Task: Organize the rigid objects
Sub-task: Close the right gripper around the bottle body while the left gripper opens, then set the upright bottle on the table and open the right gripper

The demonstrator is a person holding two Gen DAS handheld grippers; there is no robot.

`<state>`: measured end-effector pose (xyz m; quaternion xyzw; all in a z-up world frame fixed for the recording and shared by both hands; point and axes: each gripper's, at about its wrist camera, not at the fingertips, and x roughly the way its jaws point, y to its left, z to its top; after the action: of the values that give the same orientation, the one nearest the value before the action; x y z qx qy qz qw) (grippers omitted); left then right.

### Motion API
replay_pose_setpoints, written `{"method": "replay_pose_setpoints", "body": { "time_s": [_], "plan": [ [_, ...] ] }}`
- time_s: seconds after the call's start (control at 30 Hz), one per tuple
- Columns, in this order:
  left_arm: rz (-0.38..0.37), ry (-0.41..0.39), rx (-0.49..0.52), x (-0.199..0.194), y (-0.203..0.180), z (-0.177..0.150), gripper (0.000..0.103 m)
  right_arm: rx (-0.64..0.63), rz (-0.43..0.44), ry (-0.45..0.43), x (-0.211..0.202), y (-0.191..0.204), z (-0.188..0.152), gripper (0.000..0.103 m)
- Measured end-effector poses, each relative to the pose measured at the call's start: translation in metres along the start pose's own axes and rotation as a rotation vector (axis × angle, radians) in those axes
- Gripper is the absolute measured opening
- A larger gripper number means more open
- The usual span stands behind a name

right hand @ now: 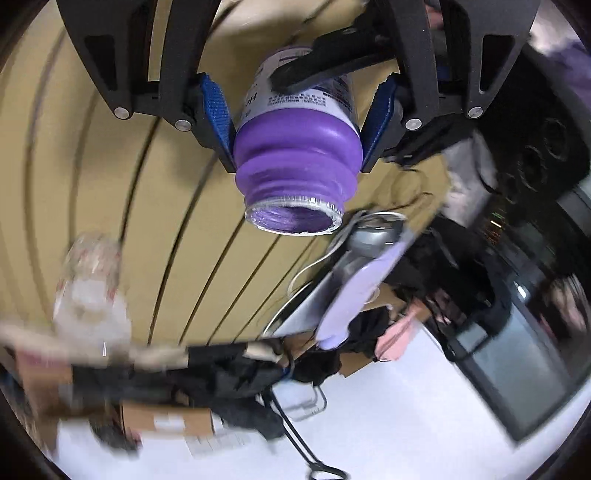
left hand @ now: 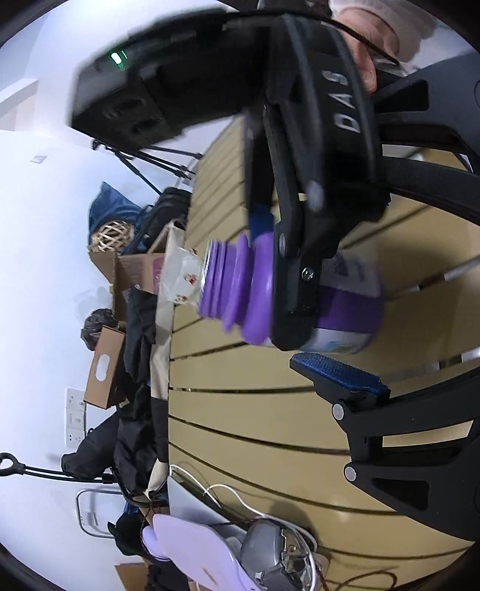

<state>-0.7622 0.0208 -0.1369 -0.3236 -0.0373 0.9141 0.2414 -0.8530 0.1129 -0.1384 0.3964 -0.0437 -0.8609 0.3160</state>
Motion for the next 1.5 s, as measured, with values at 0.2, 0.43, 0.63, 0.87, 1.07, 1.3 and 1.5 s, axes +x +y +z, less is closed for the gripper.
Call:
{"method": "replay_pose_setpoints", "body": {
  "time_s": [0.2, 0.43, 0.63, 0.87, 1.07, 1.3, 1.5],
  "plan": [
    [0.021, 0.004, -0.020, 0.012, 0.013, -0.001, 0.060, -0.105, -0.092, -0.016, 0.015, 0.007, 0.003, 0.068],
    [0.106, 0.051, -0.082, 0.030, 0.037, 0.000, 0.060, -0.204, -0.171, -0.011, 0.043, 0.014, 0.020, 0.068],
    [0.092, 0.077, -0.140, 0.036, 0.050, -0.004, 0.060, -0.253, -0.166, 0.040, 0.065, 0.023, 0.019, 0.069],
    [0.146, 0.092, -0.144, 0.037, 0.049, -0.004, 0.065, -0.232, -0.125, 0.063, 0.067, 0.023, 0.018, 0.076],
    [0.148, 0.085, -0.168, 0.034, 0.048, 0.001, 0.068, -0.201, -0.114, 0.058, 0.056, 0.019, 0.018, 0.080],
    [0.163, 0.050, -0.171, 0.009, 0.033, 0.009, 0.076, -0.163, -0.129, 0.017, 0.022, 0.018, 0.021, 0.081],
    [0.275, -0.017, -0.112, -0.037, 0.024, 0.006, 0.099, -0.102, -0.197, -0.057, -0.045, 0.001, 0.012, 0.081]
  ]
}}
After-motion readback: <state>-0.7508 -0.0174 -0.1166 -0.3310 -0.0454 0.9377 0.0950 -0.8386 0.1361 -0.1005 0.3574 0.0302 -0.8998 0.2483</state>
